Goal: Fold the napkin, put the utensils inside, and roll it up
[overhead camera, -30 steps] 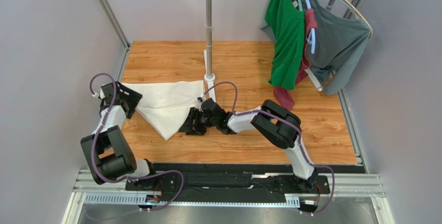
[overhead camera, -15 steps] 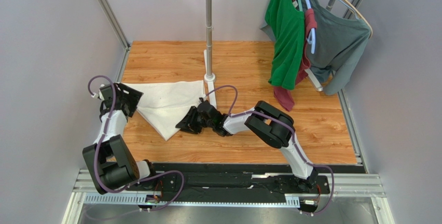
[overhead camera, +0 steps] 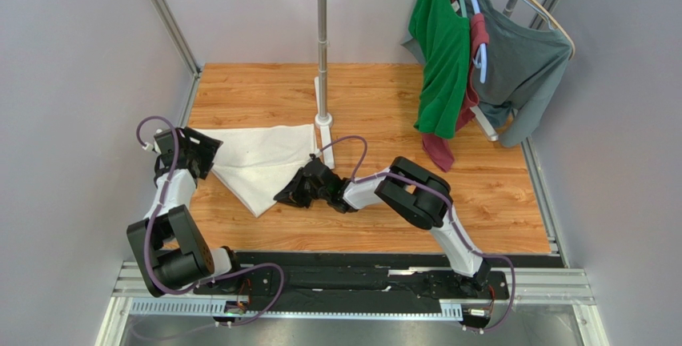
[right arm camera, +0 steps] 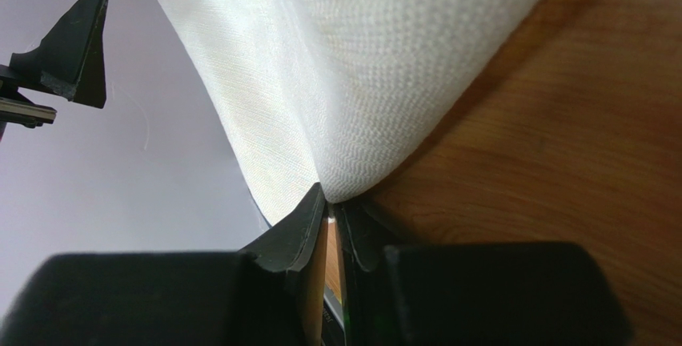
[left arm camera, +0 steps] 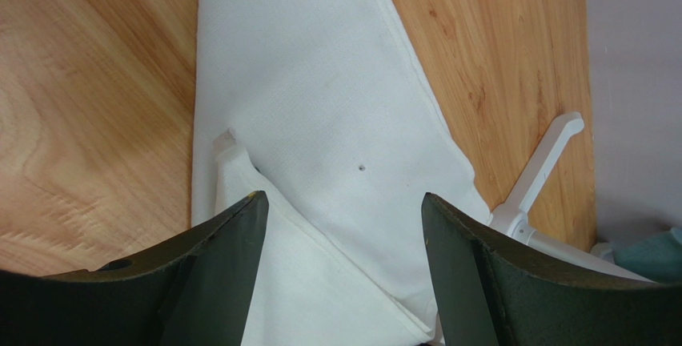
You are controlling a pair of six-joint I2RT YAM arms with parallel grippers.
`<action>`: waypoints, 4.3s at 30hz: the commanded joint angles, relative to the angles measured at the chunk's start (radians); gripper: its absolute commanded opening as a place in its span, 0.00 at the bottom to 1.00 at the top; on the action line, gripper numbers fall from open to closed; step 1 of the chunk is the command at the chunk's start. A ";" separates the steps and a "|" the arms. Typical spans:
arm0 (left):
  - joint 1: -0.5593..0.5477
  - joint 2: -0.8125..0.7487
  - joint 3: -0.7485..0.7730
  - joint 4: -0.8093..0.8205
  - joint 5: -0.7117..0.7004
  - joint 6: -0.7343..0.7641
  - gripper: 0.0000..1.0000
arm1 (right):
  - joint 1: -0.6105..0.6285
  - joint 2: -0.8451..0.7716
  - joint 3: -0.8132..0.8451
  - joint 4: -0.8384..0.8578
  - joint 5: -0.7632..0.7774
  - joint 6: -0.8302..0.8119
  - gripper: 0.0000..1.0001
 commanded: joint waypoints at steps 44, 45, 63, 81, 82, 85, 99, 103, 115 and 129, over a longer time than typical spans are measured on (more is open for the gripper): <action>0.277 -0.019 -0.095 -0.069 -0.288 0.087 0.71 | -0.292 -0.141 -0.207 -0.500 -0.204 -0.581 0.00; 0.281 -0.014 -0.097 -0.069 -0.304 0.086 0.70 | -0.295 -0.141 -0.209 -0.501 -0.208 -0.582 0.00; 0.321 0.110 -0.087 0.089 -0.187 0.106 0.53 | -0.312 -0.134 -0.207 -0.491 -0.234 -0.566 0.00; 0.329 0.190 -0.035 0.066 -0.173 0.067 0.45 | -0.310 -0.141 -0.224 -0.451 -0.240 -0.540 0.00; 0.329 0.193 -0.031 0.048 -0.200 0.060 0.45 | -0.309 -0.141 -0.226 -0.449 -0.242 -0.541 0.00; 0.329 0.204 -0.014 0.019 -0.217 0.051 0.44 | -0.310 -0.145 -0.230 -0.443 -0.240 -0.533 0.00; 0.329 0.285 0.054 -0.048 -0.200 0.063 0.31 | -0.312 -0.154 -0.252 -0.417 -0.243 -0.513 0.00; 0.332 0.303 0.066 -0.051 -0.188 0.073 0.20 | -0.310 -0.153 -0.252 -0.414 -0.246 -0.512 0.00; 0.336 0.245 0.016 0.044 -0.117 0.113 0.00 | -0.312 -0.197 -0.284 -0.363 -0.231 -0.535 0.01; 0.212 0.003 -0.101 0.235 -0.064 0.163 0.00 | -0.310 -0.438 -0.436 -0.293 -0.159 -0.628 0.47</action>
